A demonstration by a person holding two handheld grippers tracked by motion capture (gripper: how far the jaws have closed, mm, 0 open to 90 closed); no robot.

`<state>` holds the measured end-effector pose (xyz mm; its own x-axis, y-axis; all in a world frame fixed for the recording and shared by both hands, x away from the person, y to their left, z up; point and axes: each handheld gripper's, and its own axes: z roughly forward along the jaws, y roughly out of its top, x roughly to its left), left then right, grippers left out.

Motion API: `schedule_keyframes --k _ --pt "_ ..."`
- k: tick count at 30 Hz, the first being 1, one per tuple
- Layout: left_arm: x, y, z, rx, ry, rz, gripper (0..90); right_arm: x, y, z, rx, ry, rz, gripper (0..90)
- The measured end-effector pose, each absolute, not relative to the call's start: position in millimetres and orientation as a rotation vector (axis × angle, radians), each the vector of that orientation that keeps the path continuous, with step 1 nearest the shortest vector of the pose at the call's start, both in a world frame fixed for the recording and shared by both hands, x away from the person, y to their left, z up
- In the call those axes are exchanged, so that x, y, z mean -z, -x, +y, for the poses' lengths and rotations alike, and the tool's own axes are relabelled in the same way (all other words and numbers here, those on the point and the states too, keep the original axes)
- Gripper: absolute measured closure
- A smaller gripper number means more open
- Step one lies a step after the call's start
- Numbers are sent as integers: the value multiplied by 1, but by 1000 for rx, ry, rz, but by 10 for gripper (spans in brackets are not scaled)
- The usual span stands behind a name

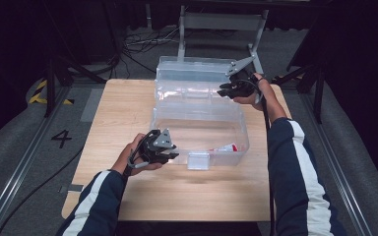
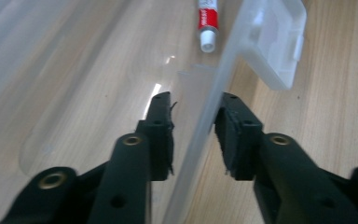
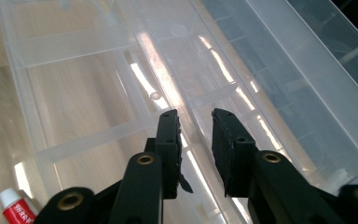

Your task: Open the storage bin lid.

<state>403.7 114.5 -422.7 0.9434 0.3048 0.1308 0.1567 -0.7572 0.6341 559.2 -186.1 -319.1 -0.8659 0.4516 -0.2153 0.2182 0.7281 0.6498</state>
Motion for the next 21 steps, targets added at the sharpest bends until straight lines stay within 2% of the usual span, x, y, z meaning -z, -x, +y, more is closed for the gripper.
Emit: schedule_keyframes --k 9,21 --pt "422 -406 114 -270 -2440 340 726 312 -561 -181 -822 -473 2629 782" --pt "422 -404 114 -277 -2434 366 716 310 -564 -178 -803 -469 2660 793"
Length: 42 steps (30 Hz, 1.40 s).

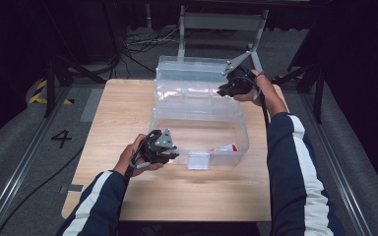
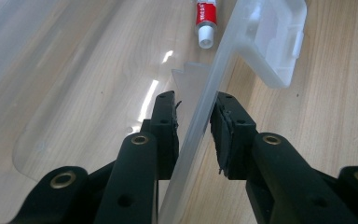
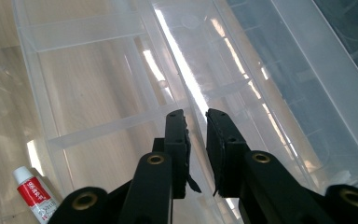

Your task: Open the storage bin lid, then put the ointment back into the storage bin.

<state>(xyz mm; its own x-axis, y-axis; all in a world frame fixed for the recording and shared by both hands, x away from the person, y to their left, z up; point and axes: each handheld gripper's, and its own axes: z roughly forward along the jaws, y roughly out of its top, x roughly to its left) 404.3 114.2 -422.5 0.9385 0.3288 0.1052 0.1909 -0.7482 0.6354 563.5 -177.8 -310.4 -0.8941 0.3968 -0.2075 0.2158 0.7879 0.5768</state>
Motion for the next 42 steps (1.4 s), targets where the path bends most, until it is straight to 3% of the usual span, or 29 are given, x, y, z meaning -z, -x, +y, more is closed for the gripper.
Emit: schedule_keyframes --k 42 --pt "427 -402 116 -239 -2345 466 666 298 -539 -174 -737 -297 2705 879"
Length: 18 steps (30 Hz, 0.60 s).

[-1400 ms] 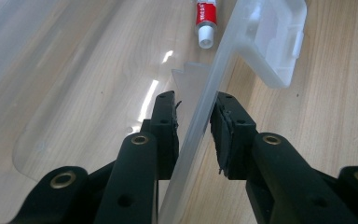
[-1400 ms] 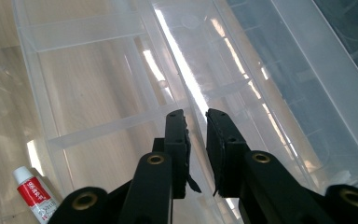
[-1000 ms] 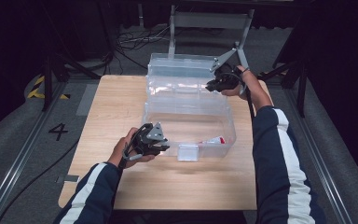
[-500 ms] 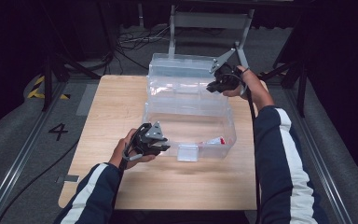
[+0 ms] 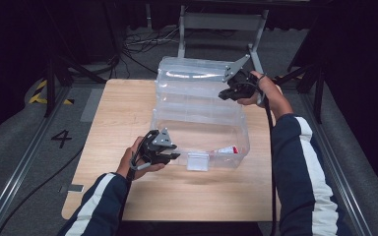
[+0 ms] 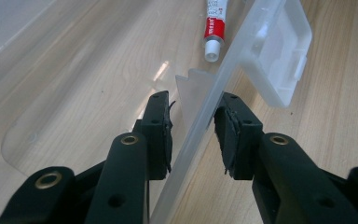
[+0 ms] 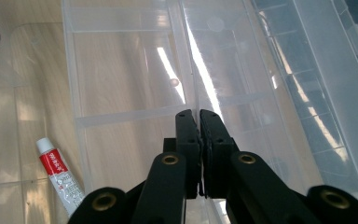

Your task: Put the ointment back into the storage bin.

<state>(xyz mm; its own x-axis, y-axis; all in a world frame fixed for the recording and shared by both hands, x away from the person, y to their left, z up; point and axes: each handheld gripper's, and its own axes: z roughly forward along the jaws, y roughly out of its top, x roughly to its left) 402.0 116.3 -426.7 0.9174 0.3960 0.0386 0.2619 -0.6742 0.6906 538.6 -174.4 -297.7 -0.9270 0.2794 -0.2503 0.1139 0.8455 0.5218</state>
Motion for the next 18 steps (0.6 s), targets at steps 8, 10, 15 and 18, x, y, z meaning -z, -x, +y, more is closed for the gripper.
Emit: schedule_keyframes --k 8,10,15,18 --pt "427 -401 116 -246 -2340 468 659 296 -531 -174 -740 -278 2704 883" --pt "427 -401 116 -247 -2340 468 657 295 -528 -174 -742 -263 2703 885" --pt "427 -401 116 -247 -2335 471 654 293 -520 -172 -716 -232 2702 885" --pt "427 -401 116 -250 -2334 472 653 292 -517 -171 -713 -227 2702 887"
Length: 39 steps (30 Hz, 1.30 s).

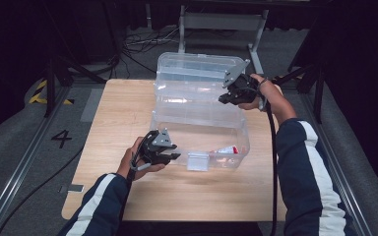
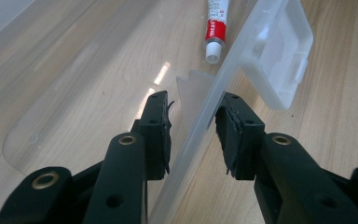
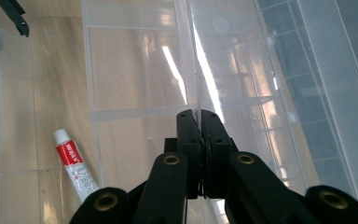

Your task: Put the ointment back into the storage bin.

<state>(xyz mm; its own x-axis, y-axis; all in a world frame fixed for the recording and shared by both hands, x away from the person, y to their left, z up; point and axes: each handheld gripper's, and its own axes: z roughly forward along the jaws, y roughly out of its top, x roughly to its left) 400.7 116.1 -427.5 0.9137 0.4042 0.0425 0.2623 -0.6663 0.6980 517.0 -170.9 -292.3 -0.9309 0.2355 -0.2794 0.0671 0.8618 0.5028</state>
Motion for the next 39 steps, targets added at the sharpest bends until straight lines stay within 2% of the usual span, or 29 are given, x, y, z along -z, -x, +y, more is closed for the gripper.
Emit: schedule_keyframes --k 39 --pt "428 -400 116 -260 -2335 468 646 298 -478 -176 -764 -167 2677 883"
